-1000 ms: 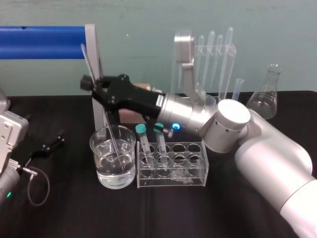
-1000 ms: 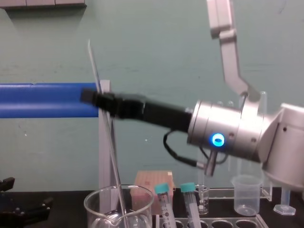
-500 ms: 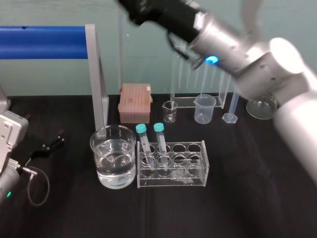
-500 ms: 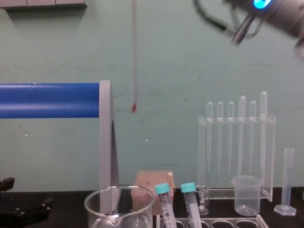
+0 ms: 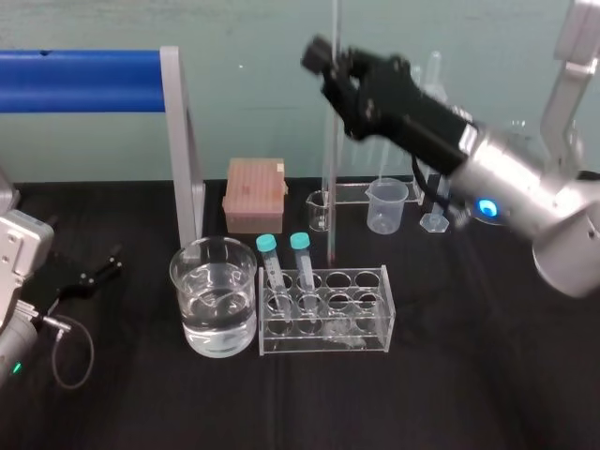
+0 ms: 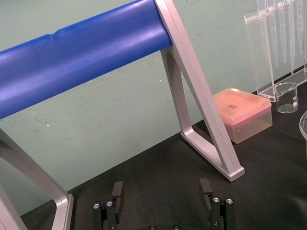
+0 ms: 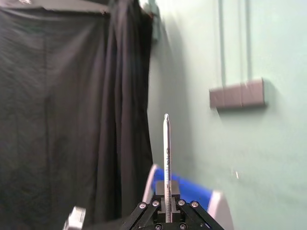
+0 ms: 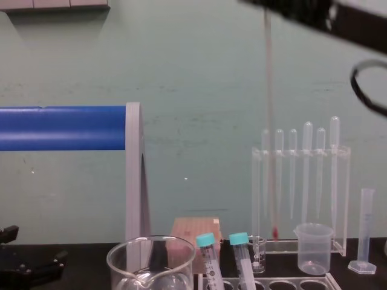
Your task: Hold the thermometer with one hand and immerse one end into the beaker, then reinsert it into the test tube rack.
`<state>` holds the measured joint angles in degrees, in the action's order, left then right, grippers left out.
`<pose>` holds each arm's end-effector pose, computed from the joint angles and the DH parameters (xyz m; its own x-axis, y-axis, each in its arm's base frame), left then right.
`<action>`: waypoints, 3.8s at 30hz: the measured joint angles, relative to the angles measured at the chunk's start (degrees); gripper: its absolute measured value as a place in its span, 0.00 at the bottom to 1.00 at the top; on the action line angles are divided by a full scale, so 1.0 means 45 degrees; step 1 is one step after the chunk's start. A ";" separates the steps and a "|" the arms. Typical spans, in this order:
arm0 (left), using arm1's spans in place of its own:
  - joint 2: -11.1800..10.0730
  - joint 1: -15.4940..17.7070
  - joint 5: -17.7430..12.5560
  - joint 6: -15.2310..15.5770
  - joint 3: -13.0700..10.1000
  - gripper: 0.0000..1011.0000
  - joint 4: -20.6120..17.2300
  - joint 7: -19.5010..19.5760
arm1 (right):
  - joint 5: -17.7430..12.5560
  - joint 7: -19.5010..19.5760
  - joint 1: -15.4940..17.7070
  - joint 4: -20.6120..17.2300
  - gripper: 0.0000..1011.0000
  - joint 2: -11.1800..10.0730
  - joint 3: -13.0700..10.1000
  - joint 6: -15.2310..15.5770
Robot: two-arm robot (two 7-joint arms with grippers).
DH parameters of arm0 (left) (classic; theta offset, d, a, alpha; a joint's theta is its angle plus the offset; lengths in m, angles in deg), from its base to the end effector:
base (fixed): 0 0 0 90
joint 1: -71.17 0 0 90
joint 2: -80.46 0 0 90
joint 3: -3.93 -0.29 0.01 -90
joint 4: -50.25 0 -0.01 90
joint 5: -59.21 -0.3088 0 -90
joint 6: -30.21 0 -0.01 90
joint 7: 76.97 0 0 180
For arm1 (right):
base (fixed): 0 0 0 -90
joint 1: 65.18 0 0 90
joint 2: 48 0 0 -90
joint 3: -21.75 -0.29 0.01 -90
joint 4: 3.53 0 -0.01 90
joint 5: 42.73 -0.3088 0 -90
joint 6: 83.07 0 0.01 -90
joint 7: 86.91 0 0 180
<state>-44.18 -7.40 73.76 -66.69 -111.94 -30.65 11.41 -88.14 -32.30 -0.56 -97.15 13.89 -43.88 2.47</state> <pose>0.3581 0.0826 -0.3023 0.2924 0.8803 0.3736 -0.9552 0.2874 0.0705 0.4036 -0.0124 -0.1517 0.8611 -0.5042 0.0649 0.4489 0.8142 0.3683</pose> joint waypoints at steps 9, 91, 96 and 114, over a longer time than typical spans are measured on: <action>0.0000 0.0000 0.0000 0.0000 0.0000 1.00 0.0000 0.0000 | 0.0146 0.0155 0.0944 0.0114 0.05 -0.0446 0.0018 0.0028; 0.0000 -0.0001 0.0000 0.0000 0.0000 1.00 0.0000 0.0000 | 0.2131 -0.0017 0.0023 0.3308 0.91 0.0748 0.0153 -0.0774; 0.0000 0.0000 0.0001 0.0000 0.0000 1.00 0.0000 0.0000 | 0.2599 0.2413 0.0925 0.2570 0.99 0.0499 -0.1201 -0.1115; 0.0000 0.0000 0.0000 0.0000 0.0001 1.00 0.0000 0.0000 | 0.4953 0.7351 0.2896 0.2961 0.99 0.0684 -0.1862 0.1221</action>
<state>-44.18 -7.40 73.76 -66.69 -111.93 -30.65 11.41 -65.85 0.77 12.47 -83.83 16.97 -52.26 7.96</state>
